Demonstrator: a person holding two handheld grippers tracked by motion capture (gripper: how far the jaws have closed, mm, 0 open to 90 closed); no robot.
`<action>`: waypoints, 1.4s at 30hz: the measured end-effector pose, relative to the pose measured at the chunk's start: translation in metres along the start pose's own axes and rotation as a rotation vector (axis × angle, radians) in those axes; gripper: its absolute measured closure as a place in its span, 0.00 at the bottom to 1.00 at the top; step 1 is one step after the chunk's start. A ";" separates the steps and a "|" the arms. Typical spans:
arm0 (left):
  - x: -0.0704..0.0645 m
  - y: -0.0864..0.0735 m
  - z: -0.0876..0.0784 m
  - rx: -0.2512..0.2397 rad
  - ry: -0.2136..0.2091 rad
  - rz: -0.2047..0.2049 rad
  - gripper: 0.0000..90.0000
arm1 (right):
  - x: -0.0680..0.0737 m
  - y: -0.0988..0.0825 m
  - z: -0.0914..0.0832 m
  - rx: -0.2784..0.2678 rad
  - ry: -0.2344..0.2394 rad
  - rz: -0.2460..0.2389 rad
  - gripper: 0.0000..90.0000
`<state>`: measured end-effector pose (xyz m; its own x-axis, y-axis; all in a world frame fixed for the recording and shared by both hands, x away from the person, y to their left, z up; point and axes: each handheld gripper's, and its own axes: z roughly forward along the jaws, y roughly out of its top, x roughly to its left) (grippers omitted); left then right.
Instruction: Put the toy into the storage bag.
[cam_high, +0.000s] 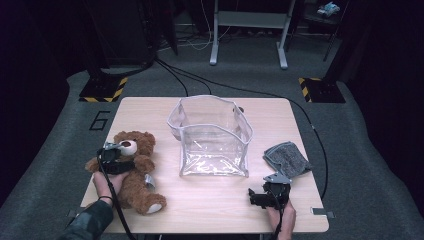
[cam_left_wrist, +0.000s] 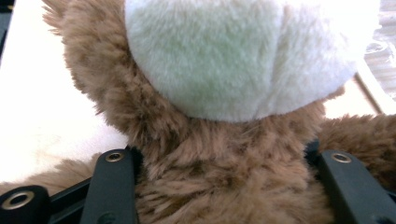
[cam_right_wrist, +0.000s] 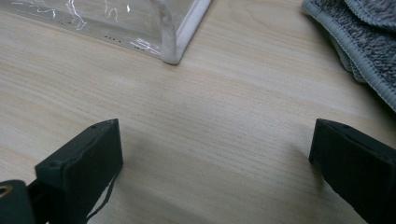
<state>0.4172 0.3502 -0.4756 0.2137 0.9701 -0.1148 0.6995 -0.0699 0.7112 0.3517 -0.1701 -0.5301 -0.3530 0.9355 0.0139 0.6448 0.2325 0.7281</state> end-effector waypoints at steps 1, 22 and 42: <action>0.000 0.001 -0.002 -0.004 -0.006 -0.003 0.51 | 0.000 0.000 0.000 0.000 -0.005 0.000 0.02; -0.011 0.021 -0.046 -0.268 -0.012 0.080 0.56 | 0.000 0.000 0.000 0.002 -0.006 0.001 0.03; -0.016 0.064 -0.071 -0.368 -0.012 0.086 0.56 | 0.001 0.000 0.001 0.006 -0.008 0.002 0.02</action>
<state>0.4102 0.3463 -0.3792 0.2704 0.9614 -0.0502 0.3875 -0.0609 0.9198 0.3523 -0.1693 -0.5303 -0.3466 0.9379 0.0096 0.6497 0.2327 0.7237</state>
